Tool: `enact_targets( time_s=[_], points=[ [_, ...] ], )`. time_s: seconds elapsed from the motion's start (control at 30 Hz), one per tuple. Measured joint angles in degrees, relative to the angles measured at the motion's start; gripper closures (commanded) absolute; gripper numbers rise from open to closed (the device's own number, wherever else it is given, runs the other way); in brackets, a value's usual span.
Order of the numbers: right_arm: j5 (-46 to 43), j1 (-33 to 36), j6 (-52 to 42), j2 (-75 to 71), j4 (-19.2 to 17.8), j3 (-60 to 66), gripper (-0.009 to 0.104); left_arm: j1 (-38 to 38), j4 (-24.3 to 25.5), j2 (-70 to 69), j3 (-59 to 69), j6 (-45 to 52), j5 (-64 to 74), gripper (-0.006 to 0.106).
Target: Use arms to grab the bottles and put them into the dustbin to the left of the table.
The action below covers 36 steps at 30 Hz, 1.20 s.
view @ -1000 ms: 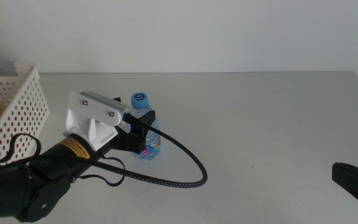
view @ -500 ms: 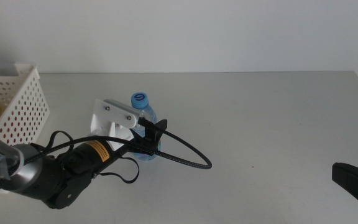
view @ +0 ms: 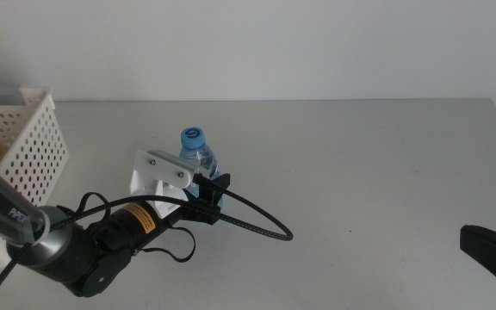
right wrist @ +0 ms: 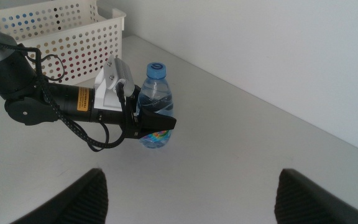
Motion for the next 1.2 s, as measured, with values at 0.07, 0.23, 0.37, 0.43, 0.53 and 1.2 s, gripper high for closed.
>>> enact_targets(
  time_s=[0.07, 0.23, 0.37, 0.43, 0.53, 1.2],
  points=[
    [0.0, 0.0, 0.0, 0.0, 0.0, 0.0, 0.01, 0.0, 0.0, 0.0, 0.03, -0.43, 0.0, 0.069],
    [0.0, 0.0, 0.0, 0.0, 0.0, 0.0, 0.01, 0.0, 0.0, -0.05, 0.03, -4.31, -0.12, 0.102],
    [0.0, 0.0, 0.0, 0.0, 0.0, 0.0, 0.01, 0.11, 1.6, -1.74, 0.03, -8.93, 2.41, 0.102],
    [0.0, 0.0, 0.0, 0.0, 0.0, 0.0, 0.01, 0.11, 3.86, -4.3, 0.2, -10.59, 7.47, 0.102],
    [0.0, -0.02, 0.0, 0.0, 0.0, 0.0, 0.01, 0.11, 6.33, -10.02, 0.52, -12.13, 15.38, 0.102],
    [0.0, -0.02, 0.0, 0.0, 0.0, 0.0, 0.01, 0.11, 22.02, -46.85, -6.8, -32.2, 60.7, 0.102]
  ],
)
